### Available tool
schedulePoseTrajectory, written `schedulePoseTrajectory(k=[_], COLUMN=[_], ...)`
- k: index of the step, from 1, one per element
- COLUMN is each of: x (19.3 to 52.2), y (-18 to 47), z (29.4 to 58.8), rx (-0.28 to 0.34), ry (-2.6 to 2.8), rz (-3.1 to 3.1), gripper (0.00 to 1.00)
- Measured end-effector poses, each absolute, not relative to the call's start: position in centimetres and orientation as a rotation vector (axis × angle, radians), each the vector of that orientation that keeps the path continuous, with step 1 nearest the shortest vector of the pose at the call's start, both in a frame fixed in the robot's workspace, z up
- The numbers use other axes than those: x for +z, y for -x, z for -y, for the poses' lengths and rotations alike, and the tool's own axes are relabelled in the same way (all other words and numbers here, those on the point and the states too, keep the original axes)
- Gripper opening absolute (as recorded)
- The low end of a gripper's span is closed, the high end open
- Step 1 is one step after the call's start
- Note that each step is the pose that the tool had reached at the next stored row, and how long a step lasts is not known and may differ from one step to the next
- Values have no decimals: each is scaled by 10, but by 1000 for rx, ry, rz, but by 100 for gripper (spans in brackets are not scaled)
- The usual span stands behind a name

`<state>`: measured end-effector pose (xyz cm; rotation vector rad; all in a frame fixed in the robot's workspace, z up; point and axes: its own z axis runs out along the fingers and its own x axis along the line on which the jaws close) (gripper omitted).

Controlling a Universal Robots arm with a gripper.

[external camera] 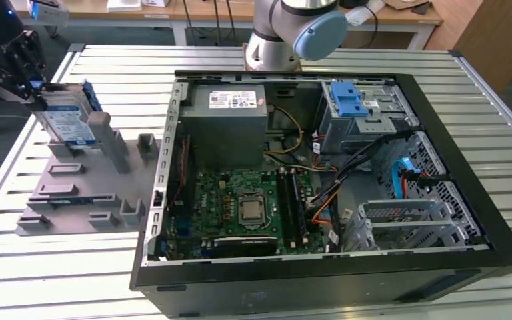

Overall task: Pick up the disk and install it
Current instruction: 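Pick up the disk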

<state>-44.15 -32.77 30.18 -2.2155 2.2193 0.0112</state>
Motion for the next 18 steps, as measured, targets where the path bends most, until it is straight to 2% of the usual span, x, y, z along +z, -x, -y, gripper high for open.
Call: schedulePoseTrajectory(k=[18], x=[311], y=[442], z=[328], rx=[11], ry=[2216], rz=[-2219], gripper=[36])
